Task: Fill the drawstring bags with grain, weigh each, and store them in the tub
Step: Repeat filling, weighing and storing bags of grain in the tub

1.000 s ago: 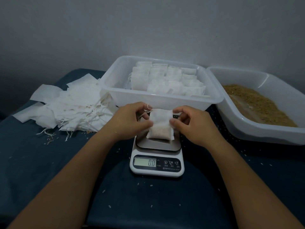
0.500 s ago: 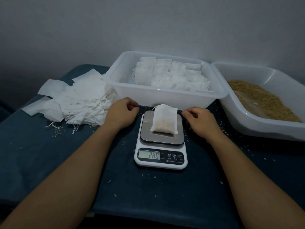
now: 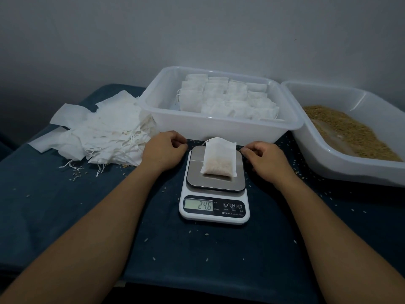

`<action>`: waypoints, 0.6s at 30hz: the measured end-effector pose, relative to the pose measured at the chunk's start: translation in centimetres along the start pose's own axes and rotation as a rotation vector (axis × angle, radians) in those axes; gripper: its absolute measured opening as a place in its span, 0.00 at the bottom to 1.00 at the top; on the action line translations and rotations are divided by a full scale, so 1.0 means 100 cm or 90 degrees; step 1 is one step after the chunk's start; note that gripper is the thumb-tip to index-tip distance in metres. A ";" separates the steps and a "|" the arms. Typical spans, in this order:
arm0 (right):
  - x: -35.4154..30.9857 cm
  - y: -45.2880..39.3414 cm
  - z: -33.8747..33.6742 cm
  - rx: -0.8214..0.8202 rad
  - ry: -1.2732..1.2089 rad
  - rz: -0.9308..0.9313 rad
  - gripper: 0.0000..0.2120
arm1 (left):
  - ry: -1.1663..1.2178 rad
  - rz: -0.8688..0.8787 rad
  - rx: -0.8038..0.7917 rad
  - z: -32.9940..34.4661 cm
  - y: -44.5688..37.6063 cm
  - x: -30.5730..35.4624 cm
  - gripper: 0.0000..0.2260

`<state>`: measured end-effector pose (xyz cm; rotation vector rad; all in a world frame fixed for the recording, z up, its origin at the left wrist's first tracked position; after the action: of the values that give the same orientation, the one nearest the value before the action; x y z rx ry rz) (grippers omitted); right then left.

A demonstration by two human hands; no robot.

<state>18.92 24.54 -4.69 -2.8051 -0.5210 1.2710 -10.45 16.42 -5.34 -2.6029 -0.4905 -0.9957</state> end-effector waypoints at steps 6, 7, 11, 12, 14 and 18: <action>-0.003 0.000 -0.002 0.028 -0.069 0.004 0.14 | -0.016 0.003 -0.006 0.000 0.001 0.001 0.03; -0.006 0.000 -0.002 0.029 -0.093 0.005 0.14 | -0.017 0.005 -0.006 0.001 0.001 0.001 0.03; -0.027 0.000 0.005 0.021 -0.112 -0.026 0.15 | -0.017 0.006 -0.005 0.002 0.001 0.001 0.03; -0.032 0.000 0.007 0.020 -0.110 -0.040 0.14 | -0.015 0.005 -0.004 0.002 0.001 0.000 0.03; -0.041 0.002 0.010 0.013 -0.111 -0.054 0.09 | -0.010 0.003 -0.004 0.002 0.001 0.000 0.03; -0.062 0.011 0.007 -0.012 -0.083 -0.083 0.07 | 0.000 -0.001 -0.009 0.002 0.002 0.000 0.03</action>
<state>14.92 21.49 -0.85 -2.6642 -0.7129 1.4354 -10.19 16.31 -5.51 -2.6149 -0.4871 -1.0026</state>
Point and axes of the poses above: each hand's wrist, its own y-axis away from the middle knuckle, its own z-axis out of the palm, x = y × z, the point moved 8 cm from there along -y, towards the middle knuckle, and after that the axes turned 1 degree about -z, right-handed, at the moved point
